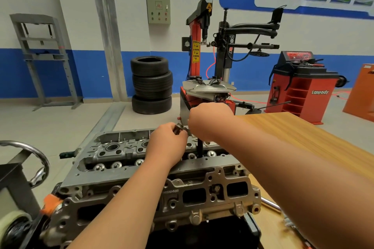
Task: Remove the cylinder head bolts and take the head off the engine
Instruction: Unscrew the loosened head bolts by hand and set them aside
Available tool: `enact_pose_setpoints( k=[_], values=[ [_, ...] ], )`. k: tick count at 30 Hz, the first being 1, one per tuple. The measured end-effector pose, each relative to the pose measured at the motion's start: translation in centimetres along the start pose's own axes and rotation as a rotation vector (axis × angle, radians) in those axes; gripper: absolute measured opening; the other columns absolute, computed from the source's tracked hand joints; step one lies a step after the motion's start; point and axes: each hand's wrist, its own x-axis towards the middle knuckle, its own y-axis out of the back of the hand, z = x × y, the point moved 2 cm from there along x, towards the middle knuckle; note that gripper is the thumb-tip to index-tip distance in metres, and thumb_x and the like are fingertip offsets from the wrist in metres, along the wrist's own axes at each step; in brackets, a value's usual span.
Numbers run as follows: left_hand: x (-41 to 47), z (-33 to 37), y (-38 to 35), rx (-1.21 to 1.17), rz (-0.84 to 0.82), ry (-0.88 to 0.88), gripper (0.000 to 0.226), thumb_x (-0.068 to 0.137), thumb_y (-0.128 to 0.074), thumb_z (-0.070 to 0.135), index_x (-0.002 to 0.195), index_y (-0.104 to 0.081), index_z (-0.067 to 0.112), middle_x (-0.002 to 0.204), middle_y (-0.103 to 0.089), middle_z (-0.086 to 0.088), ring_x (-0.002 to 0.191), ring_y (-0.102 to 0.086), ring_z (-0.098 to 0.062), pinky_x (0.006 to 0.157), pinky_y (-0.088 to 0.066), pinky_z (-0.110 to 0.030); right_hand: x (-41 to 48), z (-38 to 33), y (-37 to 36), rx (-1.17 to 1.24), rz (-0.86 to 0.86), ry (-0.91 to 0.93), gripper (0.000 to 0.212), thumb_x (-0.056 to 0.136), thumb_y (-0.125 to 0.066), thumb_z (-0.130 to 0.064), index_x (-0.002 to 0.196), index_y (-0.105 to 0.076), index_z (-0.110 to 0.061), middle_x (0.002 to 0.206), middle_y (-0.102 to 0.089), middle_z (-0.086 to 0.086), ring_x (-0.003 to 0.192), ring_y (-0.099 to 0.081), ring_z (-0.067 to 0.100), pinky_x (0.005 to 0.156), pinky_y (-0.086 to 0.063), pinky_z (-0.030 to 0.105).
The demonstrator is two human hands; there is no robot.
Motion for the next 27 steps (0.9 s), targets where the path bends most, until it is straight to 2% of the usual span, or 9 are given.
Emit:
enact_pose_setpoints(
  k=[3,5,8,11,13,15,19,22,27],
  values=[
    [-0.1,0.0,0.0,-0.008,-0.024,-0.025,0.026,0.086,-0.059,0.03,0.063,-0.054,0.02,0.056,-0.054,0.004,0.054,-0.048,-0.013,0.048,-0.027,-0.025,0.5,0.5,0.0,0.037,-0.075,-0.009,0.007,0.094,-0.047,-0.011,0.097,-0.051,-0.014,0.074,-0.043,0.003,0.074,-0.05,0.025,0.069,-0.044,0.04],
    [0.0,-0.1,0.0,-0.032,-0.051,-0.036,0.027,0.085,-0.062,0.032,0.063,-0.054,0.02,0.054,-0.052,0.005,0.053,-0.047,-0.013,0.048,-0.029,-0.025,0.8,0.5,-0.3,0.131,-0.063,0.056,0.015,0.098,-0.045,-0.012,0.105,-0.057,-0.009,0.072,-0.041,0.002,0.067,-0.047,0.021,0.065,-0.042,0.034],
    [0.1,-0.2,-0.2,-0.062,-0.136,-0.066,0.022,0.082,-0.065,0.036,0.067,-0.06,0.021,0.055,-0.056,0.006,0.056,-0.051,-0.015,0.051,-0.034,-0.026,0.4,1.2,-0.7,0.226,0.0,0.136,0.023,0.1,-0.042,-0.016,0.081,-0.053,-0.01,0.069,-0.043,0.003,0.065,-0.046,0.023,0.055,-0.036,0.027],
    [0.1,-0.2,-0.6,-0.044,-0.192,-0.106,0.021,0.08,-0.066,0.037,0.066,-0.061,0.021,0.052,-0.056,0.009,0.055,-0.051,-0.013,0.053,-0.034,-0.026,0.0,2.2,-1.1,0.325,0.062,0.189,0.03,0.102,-0.037,-0.029,0.083,-0.056,-0.012,0.079,-0.054,0.006,0.073,-0.05,0.024,0.066,-0.04,0.034],
    [0.2,-0.2,-0.5,-0.061,-0.149,-0.085,0.024,0.082,-0.064,0.033,0.063,-0.058,0.019,0.052,-0.053,0.006,0.055,-0.049,-0.016,0.052,-0.035,-0.027,-0.2,1.8,-1.8,0.43,0.069,0.124,0.029,0.102,-0.038,-0.034,0.094,-0.058,-0.015,0.087,-0.055,0.003,0.077,-0.052,0.02,0.068,-0.039,0.032],
    [0.4,-0.3,-0.2,-0.091,-0.046,-0.026,0.027,0.084,-0.062,0.03,0.06,-0.056,0.018,0.052,-0.052,0.003,0.054,-0.047,-0.017,0.05,-0.034,-0.027,-0.1,1.3,-2.8,0.765,0.104,0.001,0.02,0.1,-0.042,-0.03,0.101,-0.057,-0.016,0.093,-0.053,0.0,0.082,-0.051,0.017,0.068,-0.038,0.029],
    [0.4,-0.5,-0.1,-0.116,0.036,0.018,0.026,0.085,-0.061,0.03,0.063,-0.059,0.017,0.053,-0.055,0.003,0.053,-0.048,-0.015,0.049,-0.032,-0.026,-0.1,-0.4,-4.7,1.642,0.185,-0.386,0.019,0.091,-0.049,-0.013,0.076,-0.06,-0.018,0.069,-0.055,0.004,0.064,-0.05,0.019,0.057,-0.041,0.031],
    [0.5,-0.5,-0.2,-0.113,0.037,0.014,0.024,0.085,-0.062,0.032,0.066,-0.062,0.018,0.054,-0.058,0.004,0.054,-0.051,-0.013,0.047,-0.032,-0.025,0.3,-0.9,-4.9,1.688,0.332,-0.447,0.03,0.092,-0.049,-0.024,0.064,-0.058,-0.017,0.053,-0.05,-0.001,0.053,-0.046,0.016,0.051,-0.038,0.028],
    [1.0,-1.0,-0.6,-0.106,0.017,0.018,0.028,0.083,-0.062,0.034,0.061,-0.057,0.017,0.045,-0.051,0.007,0.049,-0.046,-0.012,0.047,-0.029,-0.025,1.2,-0.5,-5.6,1.728,0.313,-0.201,0.04,0.099,-0.043,-0.031,0.068,-0.059,-0.013,0.042,-0.045,-0.005,0.038,-0.039,0.012,0.043,-0.033,0.025]
  ],
)
